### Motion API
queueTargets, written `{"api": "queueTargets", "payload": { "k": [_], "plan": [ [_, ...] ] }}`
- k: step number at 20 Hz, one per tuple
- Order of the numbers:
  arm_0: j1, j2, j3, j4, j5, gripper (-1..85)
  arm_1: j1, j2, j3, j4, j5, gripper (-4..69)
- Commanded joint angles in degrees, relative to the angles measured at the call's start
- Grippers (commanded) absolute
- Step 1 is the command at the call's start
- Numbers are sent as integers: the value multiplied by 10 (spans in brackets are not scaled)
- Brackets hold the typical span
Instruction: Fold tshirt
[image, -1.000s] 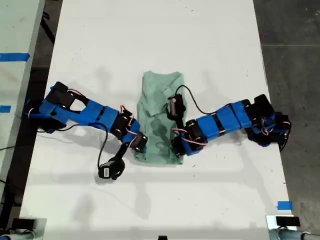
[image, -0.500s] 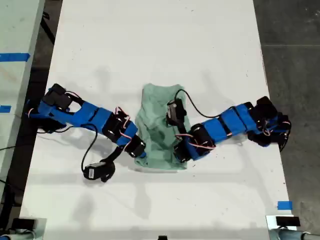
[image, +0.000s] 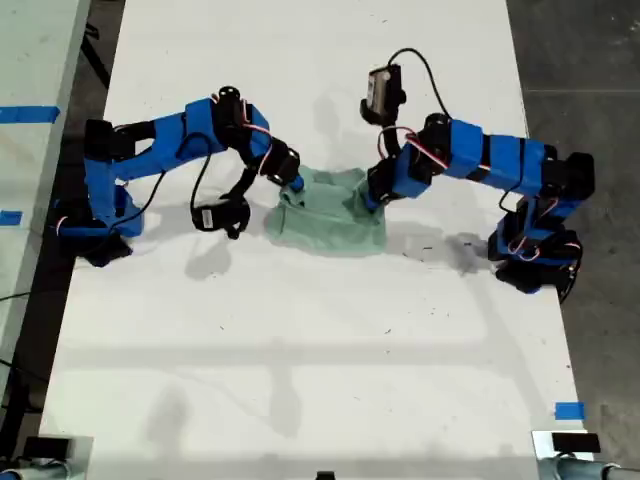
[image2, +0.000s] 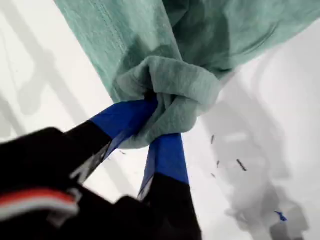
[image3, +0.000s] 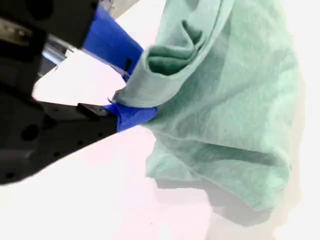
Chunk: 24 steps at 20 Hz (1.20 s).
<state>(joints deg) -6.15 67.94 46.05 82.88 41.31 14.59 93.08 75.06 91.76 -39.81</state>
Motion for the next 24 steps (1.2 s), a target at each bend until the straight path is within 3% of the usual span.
{"api": "queueTargets", "payload": {
  "k": [1,3,5,7,10,16,19,21,24],
  "plan": [
    [-77,-6,0,-11,33,1,83,46,38,-59,-97,-19],
    [-117,-62,3,-38,40,1,140,44,114,-141,-145,-10],
    [-156,-142,-7,-63,42,3,185,6,202,-243,-164,50],
    [-197,-218,-31,-69,32,172,226,-91,225,-289,-157,218],
    [-233,-211,-40,-18,16,289,238,-121,194,-243,-126,295],
    [-192,80,-15,98,16,265,211,102,107,-26,-75,313],
    [-163,232,101,121,-19,256,173,262,171,9,-5,284],
    [-135,367,282,69,-55,181,137,370,258,10,60,262],
    [-53,613,646,-133,-136,33,31,495,384,-4,192,221]
  ]
}}
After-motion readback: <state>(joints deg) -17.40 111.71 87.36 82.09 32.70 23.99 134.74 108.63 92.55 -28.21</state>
